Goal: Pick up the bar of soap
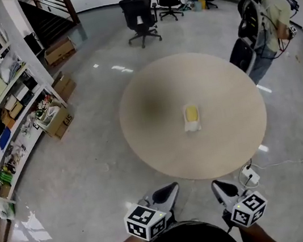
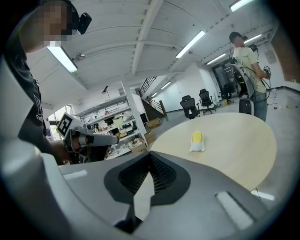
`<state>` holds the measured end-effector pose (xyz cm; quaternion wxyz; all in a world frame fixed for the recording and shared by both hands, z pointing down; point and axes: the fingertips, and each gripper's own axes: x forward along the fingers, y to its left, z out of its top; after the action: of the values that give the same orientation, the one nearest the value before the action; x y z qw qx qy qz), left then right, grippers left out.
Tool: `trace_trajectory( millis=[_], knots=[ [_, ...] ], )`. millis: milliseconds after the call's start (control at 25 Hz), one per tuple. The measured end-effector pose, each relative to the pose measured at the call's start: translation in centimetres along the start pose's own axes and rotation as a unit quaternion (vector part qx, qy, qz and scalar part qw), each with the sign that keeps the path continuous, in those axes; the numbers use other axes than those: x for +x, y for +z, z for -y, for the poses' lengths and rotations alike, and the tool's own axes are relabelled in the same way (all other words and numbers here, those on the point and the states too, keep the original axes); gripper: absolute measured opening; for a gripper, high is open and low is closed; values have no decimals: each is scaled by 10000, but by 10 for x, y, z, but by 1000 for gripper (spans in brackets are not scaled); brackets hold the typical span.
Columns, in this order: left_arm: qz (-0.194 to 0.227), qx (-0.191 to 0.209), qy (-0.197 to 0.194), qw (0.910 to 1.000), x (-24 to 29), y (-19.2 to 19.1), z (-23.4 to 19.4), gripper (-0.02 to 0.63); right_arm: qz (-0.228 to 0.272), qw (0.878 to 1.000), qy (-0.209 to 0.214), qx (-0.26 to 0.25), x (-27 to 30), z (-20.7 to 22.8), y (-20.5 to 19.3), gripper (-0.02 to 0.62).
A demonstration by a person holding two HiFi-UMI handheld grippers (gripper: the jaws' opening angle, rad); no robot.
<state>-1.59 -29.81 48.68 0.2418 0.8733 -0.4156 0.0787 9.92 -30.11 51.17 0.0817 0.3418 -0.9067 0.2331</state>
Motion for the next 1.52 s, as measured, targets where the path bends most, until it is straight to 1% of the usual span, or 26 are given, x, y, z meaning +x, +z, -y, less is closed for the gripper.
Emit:
trace_trajectory(
  millis=[80, 160, 320, 440, 520, 640, 680, 760, 840, 1000, 1080, 1160, 1320, 1520],
  knots=[
    [51, 37, -174, 9998, 14, 19, -25, 6, -56, 9998, -172, -1, 26, 14, 13, 5],
    [81, 164, -293, 9994, 28, 37, -49, 6, -100, 9991, -406, 5, 51, 31, 28, 5],
    [-33, 368, -427, 9984, 41, 60, -102, 6, -84, 9954, -955, -5, 99, 63, 61, 5],
    [-170, 355, -496, 9980, 43, 64, -141, 6, -216, 9904, -1364, -83, 134, 89, 73, 10],
    [-273, 334, -547, 9976, 41, 61, -162, 6, -454, 9851, -1657, -79, 157, 104, 69, 45],
    [-350, 249, -520, 9977, 41, 60, -189, 6, -704, 9768, -2024, -26, 189, 131, 65, 85],
    [-348, 182, -507, 9979, 43, 61, -195, 6, -774, 9744, -2112, -20, 199, 142, 66, 109],
    [-325, 54, -514, 9981, 49, 62, -201, 6, -893, 9700, -2259, -9, 214, 166, 67, 120],
    [-322, -17, -500, 9982, 55, 61, -204, 6, -984, 9670, -2350, 91, 228, 189, 64, 148],
    [-258, -259, -301, 9989, 54, 61, -217, 6, -1241, 9605, -2463, 373, 266, 230, 53, 187],
    [-233, -348, -216, 9989, 52, 62, -221, 6, -1346, 9559, -2575, 429, 284, 252, 51, 214],
    [-269, -390, -125, 9988, 53, 61, -226, 6, -1493, 9503, -2700, 429, 300, 274, 48, 253],
    [-313, -509, -9, 9982, 56, 55, -230, 6, -1734, 9421, -2847, 369, 318, 300, 38, 262],
    [-258, -607, 18, 9978, 65, 57, -232, 6, -1850, 9375, -2932, 305, 330, 311, 35, 264]
  ],
)
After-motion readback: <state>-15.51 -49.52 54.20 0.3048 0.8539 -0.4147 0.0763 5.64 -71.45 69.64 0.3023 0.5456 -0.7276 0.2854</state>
